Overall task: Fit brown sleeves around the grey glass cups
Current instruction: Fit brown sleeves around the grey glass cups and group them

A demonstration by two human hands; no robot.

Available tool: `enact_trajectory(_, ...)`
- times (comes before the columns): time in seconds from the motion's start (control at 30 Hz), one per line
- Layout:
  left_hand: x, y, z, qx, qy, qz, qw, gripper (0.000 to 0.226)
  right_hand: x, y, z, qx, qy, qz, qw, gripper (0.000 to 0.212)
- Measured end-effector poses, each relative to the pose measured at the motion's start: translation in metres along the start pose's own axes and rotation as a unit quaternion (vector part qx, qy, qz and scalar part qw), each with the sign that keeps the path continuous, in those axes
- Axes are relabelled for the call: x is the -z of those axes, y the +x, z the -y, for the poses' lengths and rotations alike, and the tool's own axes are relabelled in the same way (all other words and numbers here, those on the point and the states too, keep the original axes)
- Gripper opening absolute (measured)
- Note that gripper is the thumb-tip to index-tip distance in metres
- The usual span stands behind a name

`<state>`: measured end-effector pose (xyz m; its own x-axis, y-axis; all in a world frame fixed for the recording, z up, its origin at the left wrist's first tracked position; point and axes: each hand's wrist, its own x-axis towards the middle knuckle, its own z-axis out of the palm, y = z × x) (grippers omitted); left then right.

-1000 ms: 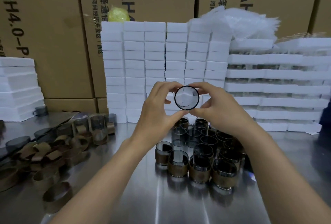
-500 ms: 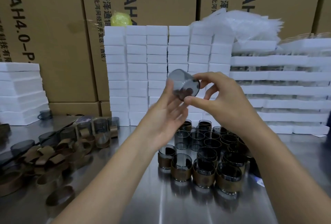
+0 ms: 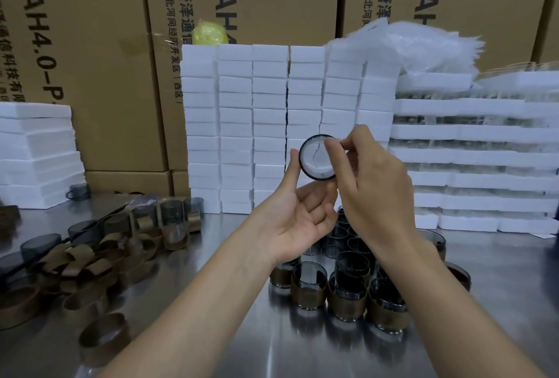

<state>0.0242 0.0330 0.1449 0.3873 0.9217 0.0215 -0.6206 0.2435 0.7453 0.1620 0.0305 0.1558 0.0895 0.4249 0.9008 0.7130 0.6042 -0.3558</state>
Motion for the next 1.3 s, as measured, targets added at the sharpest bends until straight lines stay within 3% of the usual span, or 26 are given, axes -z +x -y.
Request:
enact_trajectory(0.17,0.005,0.002,0.001,0.002,0.011,0.015,1.0,0.068,-0.003,-0.002,0.0,0.002,-0.044,-0.006,0.999,0.059)
enact_trajectory(0.27,0.004,0.001,0.001,0.003,0.009,0.013,1.0,0.069,0.002,0.002,-0.004,0.021,-0.008,-0.003,1.0,0.046)
enact_trajectory(0.5,0.003,-0.007,-0.009,-0.038,-0.011,0.06,0.997,0.065,0.022,0.018,-0.01,-0.035,0.066,0.142,0.987,0.041)
enact_trajectory(0.57,0.002,-0.009,-0.013,-0.113,0.083,0.051,0.989,0.051,0.029,0.022,-0.01,-0.052,0.078,0.169,0.981,0.04)
enact_trajectory(0.63,0.0,-0.011,-0.017,-0.235,0.248,0.012,0.94,0.043,0.035,0.025,-0.012,-0.071,0.095,0.204,0.972,0.036)
enact_trajectory(0.7,0.001,-0.011,-0.019,-0.361,0.381,-0.043,0.85,0.05,0.039,0.024,-0.011,-0.069,0.119,0.235,0.962,0.036)
enact_trajectory(0.77,0.003,-0.011,-0.019,-0.444,0.456,-0.065,0.769,0.058,0.041,0.023,-0.007,-0.053,0.146,0.248,0.956,0.041)
enact_trajectory(0.87,0.004,-0.01,-0.018,-0.499,0.497,-0.072,0.706,0.063,0.04,0.023,0.0,-0.011,0.158,0.246,0.956,0.019)
enact_trajectory(1.0,0.004,-0.012,-0.015,-0.514,0.519,-0.085,0.678,0.067,0.039,0.021,0.006,0.015,0.131,0.209,0.969,0.027)
enact_trajectory(1.1,0.003,-0.012,-0.01,-0.526,0.539,-0.065,0.655,0.07,0.036,0.018,0.005,-0.026,0.127,0.186,0.974,0.054)
enact_trajectory(1.2,0.003,-0.011,-0.008,-0.546,0.54,-0.034,0.64,0.066,0.033,0.021,0.006,-0.068,0.178,0.153,0.97,0.046)
enact_trajectory(1.3,0.0,-0.01,-0.009,-0.531,0.5,-0.032,0.684,0.068,0.038,0.027,0.002,-0.086,0.199,0.178,0.96,0.037)
